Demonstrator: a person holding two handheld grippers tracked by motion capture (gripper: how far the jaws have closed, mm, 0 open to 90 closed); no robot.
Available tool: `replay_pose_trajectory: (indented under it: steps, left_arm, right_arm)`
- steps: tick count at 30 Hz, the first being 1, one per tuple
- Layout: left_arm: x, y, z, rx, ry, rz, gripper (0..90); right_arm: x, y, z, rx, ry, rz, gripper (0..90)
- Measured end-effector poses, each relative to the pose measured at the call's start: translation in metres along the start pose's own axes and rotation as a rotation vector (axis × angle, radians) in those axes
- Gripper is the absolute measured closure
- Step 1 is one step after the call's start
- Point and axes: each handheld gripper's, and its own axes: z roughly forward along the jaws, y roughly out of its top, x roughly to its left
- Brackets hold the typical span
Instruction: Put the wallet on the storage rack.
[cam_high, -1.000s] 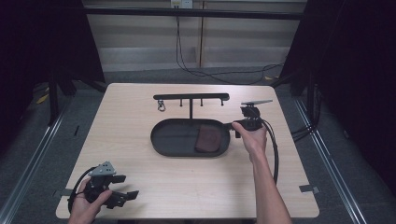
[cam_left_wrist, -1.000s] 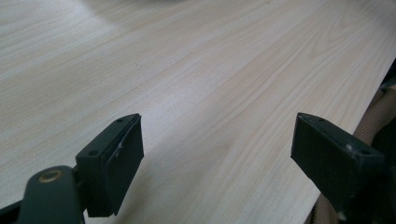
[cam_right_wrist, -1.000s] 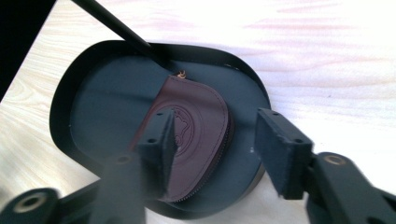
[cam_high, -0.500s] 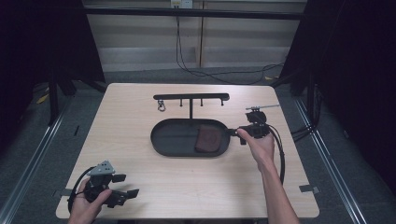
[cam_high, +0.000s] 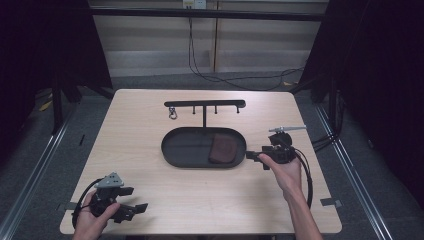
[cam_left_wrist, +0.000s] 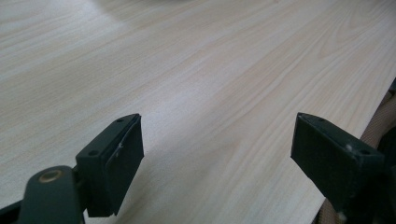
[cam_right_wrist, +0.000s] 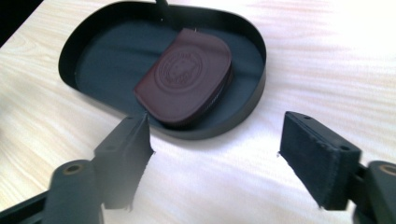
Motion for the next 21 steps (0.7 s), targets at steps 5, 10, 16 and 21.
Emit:
replay_pose_trajectory:
  steps: [5, 10, 16, 21]
  left_arm:
    - [0.000, 0.000, 0.000, -0.004, 0.000, -0.004, 16.9]
    - [0.001, 0.000, 0.000, -0.007, -0.002, -0.011, 16.9]
    - [0.001, 0.000, 0.000, -0.005, 0.000, -0.016, 16.9]
    - [0.001, -0.001, 0.000, -0.014, -0.004, -0.020, 17.0]
  right_arm:
    - [-0.002, -0.016, -0.006, 0.007, -0.017, -0.003, 22.0]
    - [-0.003, -0.032, -0.013, -0.010, -0.027, -0.007, 21.9]
    - [-0.001, -0.052, -0.017, 0.001, -0.018, 0.001, 17.9]
    - [0.000, -0.066, -0.022, -0.006, -0.027, 0.004, 18.2]
